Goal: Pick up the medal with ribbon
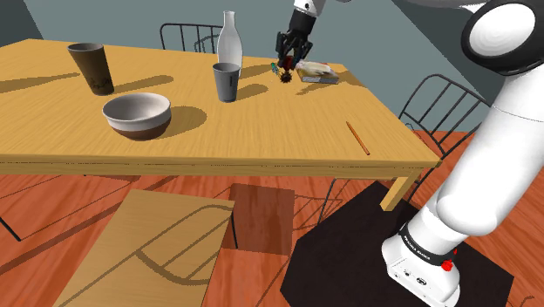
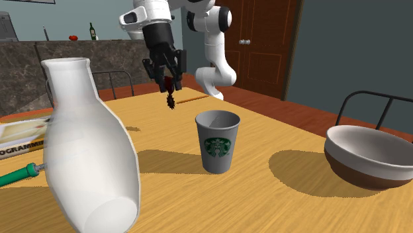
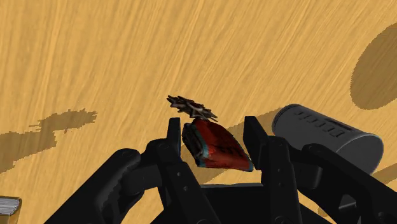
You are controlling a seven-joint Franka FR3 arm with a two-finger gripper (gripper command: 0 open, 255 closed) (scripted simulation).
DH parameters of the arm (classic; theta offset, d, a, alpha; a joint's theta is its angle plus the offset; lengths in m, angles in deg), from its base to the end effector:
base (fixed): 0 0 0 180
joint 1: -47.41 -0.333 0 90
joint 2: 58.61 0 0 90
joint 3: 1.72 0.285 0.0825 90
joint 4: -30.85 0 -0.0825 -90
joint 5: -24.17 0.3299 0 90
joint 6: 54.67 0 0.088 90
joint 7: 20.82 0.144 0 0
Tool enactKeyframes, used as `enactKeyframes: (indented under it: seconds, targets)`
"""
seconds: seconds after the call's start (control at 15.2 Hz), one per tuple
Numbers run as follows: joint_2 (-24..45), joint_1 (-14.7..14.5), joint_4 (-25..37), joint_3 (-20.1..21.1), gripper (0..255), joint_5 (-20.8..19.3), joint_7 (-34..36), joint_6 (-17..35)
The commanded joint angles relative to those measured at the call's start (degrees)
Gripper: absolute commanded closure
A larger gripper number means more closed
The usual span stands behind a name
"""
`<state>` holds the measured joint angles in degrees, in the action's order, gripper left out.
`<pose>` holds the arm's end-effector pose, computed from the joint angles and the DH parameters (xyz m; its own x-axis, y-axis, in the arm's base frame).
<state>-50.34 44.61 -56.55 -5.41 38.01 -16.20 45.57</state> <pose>0.5590 0.0236 0.5197 0.9893 -0.1348 0.0565 -0.1181 -0.9649 -0.2344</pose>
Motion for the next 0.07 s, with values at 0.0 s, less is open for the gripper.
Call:
enactKeyframes:
  seconds: [0.0]
  targets:
    - [0.00,0.00,0.45,0.00,255,-0.02,0.11,-0.46]
